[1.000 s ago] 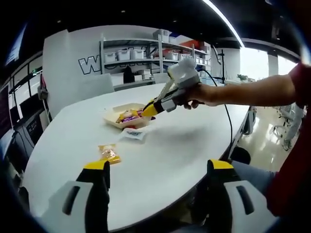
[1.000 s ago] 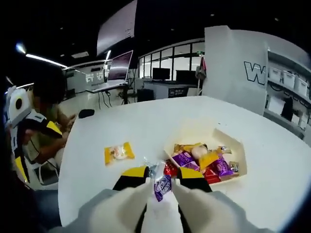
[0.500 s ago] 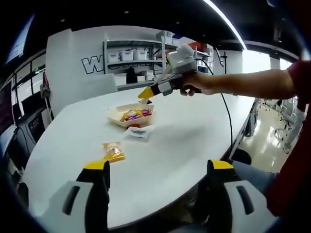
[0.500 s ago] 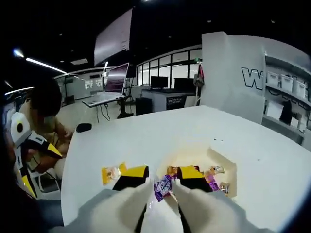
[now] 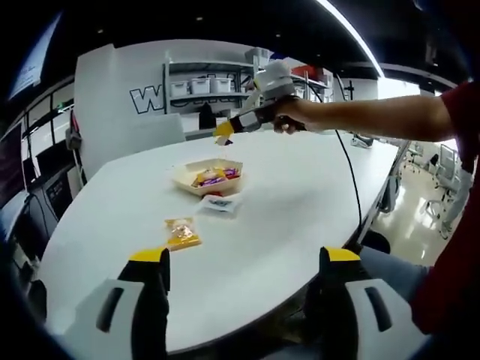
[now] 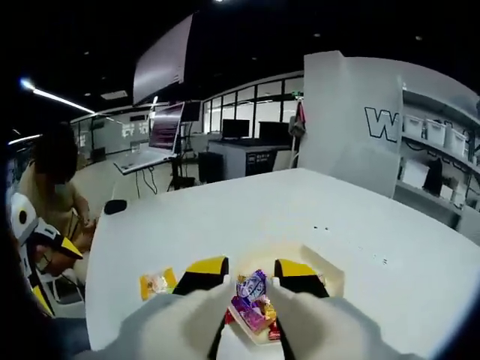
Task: Place the target food into the container with the food tongs after gripping and lifting it, then release it inside without dropping or visibly crushing the food.
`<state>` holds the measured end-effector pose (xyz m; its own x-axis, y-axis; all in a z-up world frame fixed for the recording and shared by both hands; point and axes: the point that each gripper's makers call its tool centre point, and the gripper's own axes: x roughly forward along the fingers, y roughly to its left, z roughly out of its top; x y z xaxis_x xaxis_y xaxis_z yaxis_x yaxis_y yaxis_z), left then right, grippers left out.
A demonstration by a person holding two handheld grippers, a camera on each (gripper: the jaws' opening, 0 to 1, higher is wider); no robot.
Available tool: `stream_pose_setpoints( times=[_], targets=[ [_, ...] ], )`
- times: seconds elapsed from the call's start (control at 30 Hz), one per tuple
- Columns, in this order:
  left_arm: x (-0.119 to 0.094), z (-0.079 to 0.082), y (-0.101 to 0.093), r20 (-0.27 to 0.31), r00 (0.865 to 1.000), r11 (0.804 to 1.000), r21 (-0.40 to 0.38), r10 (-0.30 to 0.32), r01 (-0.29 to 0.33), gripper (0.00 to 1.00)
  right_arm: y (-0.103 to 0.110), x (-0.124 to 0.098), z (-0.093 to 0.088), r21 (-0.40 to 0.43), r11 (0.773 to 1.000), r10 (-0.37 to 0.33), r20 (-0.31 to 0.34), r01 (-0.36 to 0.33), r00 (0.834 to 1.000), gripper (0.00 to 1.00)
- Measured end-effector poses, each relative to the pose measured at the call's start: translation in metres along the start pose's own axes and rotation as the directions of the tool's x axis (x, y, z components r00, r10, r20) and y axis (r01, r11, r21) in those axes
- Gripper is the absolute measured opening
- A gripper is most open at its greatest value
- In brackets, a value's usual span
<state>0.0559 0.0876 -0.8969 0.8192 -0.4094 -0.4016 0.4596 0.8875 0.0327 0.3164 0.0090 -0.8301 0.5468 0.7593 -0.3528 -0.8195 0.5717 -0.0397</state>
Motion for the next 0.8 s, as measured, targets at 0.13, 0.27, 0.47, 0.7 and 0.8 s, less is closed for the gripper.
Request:
stream_pose_setpoints(
  times=[0.13,0.27,0.47,0.7,0.8],
  targets=[
    [0.002,0.001,0.000,-0.002,1.000,1.000,0.005,0.000,0.000,0.80,-0.014,-0.002,0.011,-0.008,0.999,-0.036,0.026,0.036,0.999,0.19],
    [0.002,0.002,0.000,-0.004,1.000,1.000,0.011,0.000,0.000,0.80,-0.023,-0.001,0.024,0.016,0.999,-0.048,0.045,0.048,0.998,0.19],
    [0.000,0.002,0.001,-0.007,1.000,1.000,0.013,0.006,-0.006,0.79,-0.037,-0.003,0.047,0.049,0.996,-0.079,0.100,0.075,0.992,0.22],
    [-0.004,0.003,0.004,-0.008,1.000,1.000,0.013,0.018,-0.018,0.79,-0.041,-0.007,0.048,0.067,0.994,-0.095,0.120,0.088,0.988,0.23],
    [-0.003,0.003,0.002,-0.013,1.000,1.000,0.019,0.012,-0.012,0.79,-0.040,-0.009,0.047,0.064,0.994,-0.097,0.123,0.089,0.988,0.23]
  ],
)
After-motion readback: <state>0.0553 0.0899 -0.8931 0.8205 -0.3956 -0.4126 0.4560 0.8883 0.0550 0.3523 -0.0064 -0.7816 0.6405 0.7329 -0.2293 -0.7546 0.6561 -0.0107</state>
